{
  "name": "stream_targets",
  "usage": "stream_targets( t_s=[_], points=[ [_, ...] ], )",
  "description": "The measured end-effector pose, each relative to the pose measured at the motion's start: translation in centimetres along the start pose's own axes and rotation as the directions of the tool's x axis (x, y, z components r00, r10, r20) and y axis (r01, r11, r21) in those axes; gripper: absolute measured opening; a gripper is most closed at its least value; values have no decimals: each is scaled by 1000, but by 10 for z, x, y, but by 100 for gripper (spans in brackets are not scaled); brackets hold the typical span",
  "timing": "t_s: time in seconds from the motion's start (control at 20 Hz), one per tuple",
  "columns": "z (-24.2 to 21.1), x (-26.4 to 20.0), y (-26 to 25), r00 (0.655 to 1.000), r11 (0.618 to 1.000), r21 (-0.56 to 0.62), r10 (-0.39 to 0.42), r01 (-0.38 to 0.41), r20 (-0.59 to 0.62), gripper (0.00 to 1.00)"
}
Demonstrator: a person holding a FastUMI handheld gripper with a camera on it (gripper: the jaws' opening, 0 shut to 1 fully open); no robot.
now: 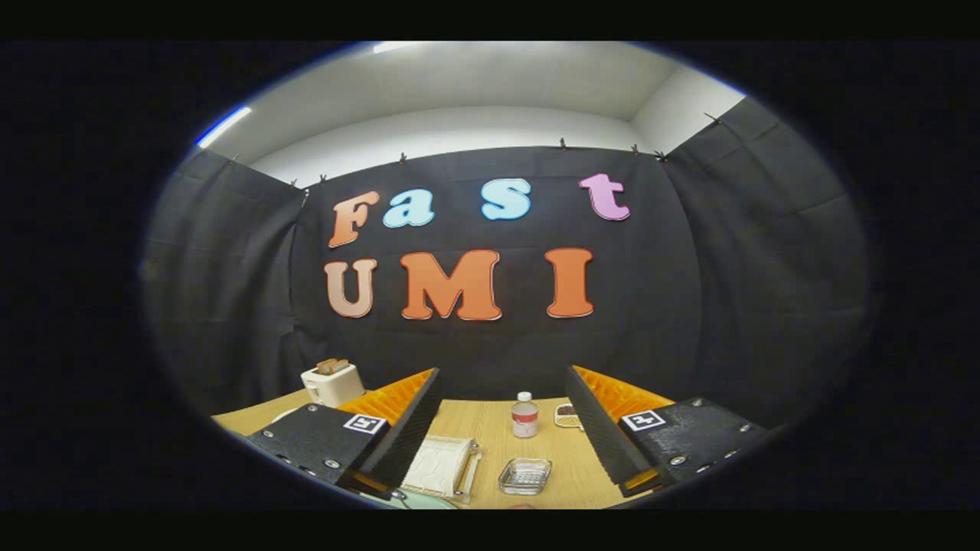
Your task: Take the plate from the dish rack, then take the spoon from the basket and place it into the plate.
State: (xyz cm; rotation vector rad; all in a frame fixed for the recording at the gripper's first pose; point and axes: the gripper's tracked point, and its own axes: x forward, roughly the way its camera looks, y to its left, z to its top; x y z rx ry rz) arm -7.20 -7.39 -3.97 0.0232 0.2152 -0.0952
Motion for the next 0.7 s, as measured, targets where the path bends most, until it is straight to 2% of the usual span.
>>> stream_targets(
  t_s=[0.7],
  points=[
    [4, 8, 26, 998, 997, -34, 69, -69, -3, 96]
  ],
)
